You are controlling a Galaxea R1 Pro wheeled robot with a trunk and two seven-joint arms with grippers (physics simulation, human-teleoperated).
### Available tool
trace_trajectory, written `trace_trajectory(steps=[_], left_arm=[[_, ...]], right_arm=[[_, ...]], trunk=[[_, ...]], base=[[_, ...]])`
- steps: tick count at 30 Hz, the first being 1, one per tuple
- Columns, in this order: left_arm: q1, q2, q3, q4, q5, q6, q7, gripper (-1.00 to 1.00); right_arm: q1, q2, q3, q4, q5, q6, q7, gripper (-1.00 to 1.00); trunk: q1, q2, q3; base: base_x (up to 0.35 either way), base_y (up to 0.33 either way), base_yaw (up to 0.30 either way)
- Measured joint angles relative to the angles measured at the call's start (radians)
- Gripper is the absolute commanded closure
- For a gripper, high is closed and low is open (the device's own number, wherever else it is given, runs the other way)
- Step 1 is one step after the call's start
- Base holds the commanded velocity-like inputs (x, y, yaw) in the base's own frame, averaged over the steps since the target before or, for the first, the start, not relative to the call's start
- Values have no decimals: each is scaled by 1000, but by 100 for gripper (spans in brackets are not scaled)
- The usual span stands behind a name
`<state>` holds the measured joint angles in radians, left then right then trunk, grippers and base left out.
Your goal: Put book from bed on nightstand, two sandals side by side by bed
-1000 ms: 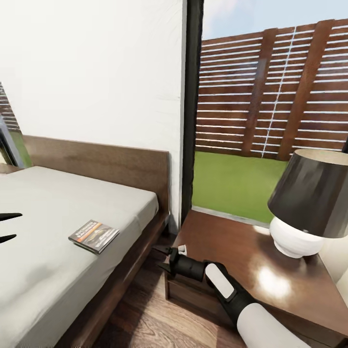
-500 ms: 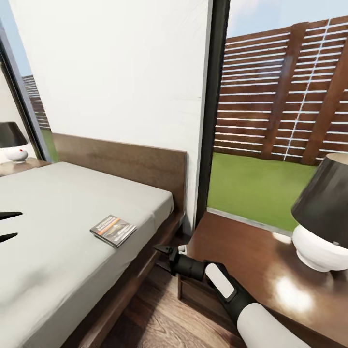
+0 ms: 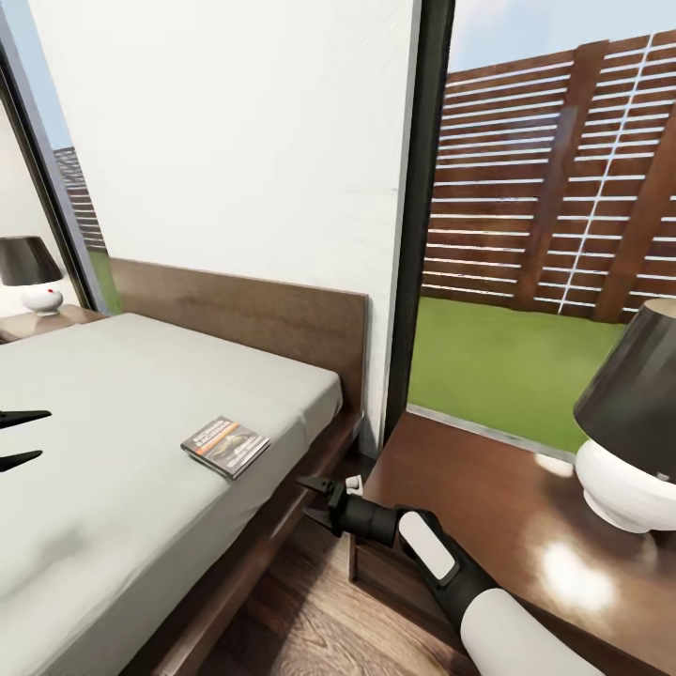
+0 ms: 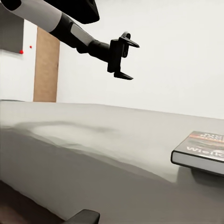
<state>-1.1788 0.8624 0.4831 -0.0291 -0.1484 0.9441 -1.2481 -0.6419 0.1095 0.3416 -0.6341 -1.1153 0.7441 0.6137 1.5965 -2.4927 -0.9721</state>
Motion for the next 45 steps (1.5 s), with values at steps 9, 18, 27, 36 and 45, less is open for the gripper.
trace_trajectory(steps=[9, 18, 27, 36, 45], left_arm=[[0, -8, 3, 0, 0, -1, -1, -100], [0, -10, 5, 0, 1, 3, -2, -100], [0, -10, 9, -1, 3, 11, -3, -100], [0, -11, 12, -7, 4, 28, -46, -100], [-2, -41, 13, -39, 4, 54, -102, -100]], right_arm=[[0, 0, -4, -2, -1, -4, -9, -100], [-16, -2, -47, -2, -3, -37, -64, -100], [-28, 0, -64, -18, -7, -46, -141, -100], [-29, 0, -83, -20, -9, -55, -146, -100], [-29, -2, -87, -20, -9, -63, -147, -100]], trunk=[[0, 0, 0], [0, 0, 0], [0, 0, 0], [0, 0, 0], [0, 0, 0]], base=[[0, 0, 1], [0, 0, 0], [0, 0, 0], [0, 0, 0], [0, 0, 0]])
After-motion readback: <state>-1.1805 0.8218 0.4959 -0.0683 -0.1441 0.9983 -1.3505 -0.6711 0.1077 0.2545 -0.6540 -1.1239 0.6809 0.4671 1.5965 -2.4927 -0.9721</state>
